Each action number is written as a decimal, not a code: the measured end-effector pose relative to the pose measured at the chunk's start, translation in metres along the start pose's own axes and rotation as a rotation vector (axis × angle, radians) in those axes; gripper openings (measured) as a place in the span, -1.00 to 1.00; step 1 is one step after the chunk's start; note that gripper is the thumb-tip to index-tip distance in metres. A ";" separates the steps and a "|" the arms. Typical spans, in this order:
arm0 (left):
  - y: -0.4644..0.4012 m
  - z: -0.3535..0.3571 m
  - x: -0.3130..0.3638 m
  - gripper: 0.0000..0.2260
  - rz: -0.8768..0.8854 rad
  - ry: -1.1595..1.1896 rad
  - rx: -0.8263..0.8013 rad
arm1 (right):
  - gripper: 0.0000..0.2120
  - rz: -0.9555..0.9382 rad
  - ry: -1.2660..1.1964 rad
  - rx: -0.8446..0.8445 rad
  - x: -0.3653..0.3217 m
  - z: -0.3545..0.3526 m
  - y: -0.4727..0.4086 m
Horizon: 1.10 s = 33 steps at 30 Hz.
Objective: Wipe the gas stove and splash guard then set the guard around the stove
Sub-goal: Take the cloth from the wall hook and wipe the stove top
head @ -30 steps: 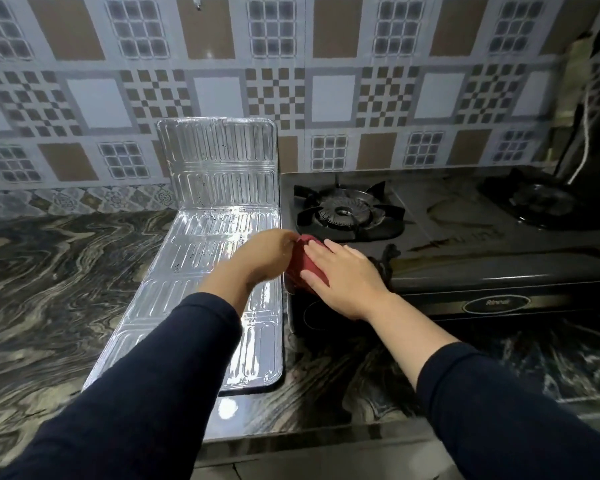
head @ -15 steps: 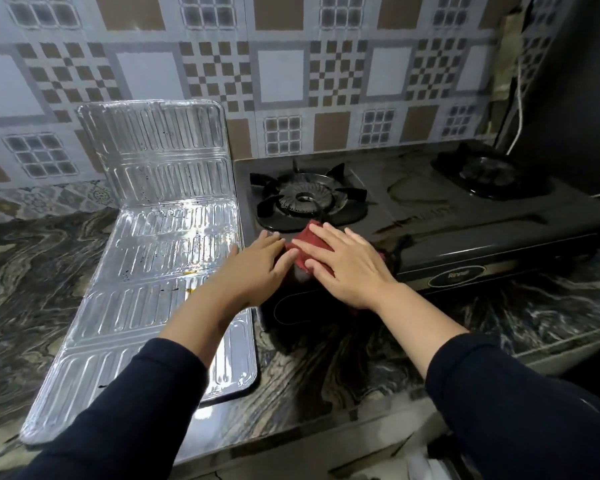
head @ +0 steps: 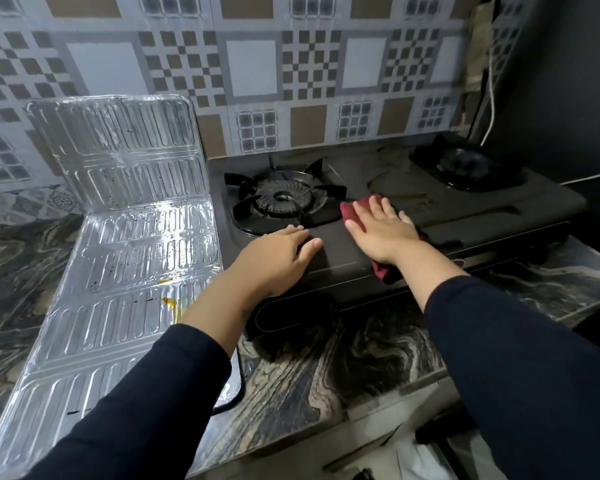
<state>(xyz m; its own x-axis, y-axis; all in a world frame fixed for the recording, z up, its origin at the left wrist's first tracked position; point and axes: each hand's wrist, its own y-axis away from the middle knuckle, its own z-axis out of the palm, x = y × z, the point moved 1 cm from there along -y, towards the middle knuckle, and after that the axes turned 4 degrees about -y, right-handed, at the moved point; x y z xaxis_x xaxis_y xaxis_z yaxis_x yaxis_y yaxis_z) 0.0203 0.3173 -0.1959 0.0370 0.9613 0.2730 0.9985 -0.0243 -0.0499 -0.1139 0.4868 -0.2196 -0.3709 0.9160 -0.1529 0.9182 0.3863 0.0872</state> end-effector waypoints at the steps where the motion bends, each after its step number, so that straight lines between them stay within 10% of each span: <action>1: -0.004 -0.001 0.003 -0.53 0.008 0.007 -0.004 | -0.43 0.006 0.000 0.002 -0.006 0.002 0.001; 33: -0.145 0.012 0.117 -0.60 0.048 -0.043 -0.112 | -0.45 0.038 -0.087 0.022 0.136 -0.028 -0.057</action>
<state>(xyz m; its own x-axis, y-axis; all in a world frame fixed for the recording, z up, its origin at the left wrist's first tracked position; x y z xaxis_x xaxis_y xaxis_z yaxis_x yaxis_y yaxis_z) -0.1210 0.4368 -0.1682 0.0857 0.9692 0.2310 0.9940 -0.0989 0.0463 -0.2208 0.5927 -0.2176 -0.3227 0.9168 -0.2352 0.9347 0.3478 0.0732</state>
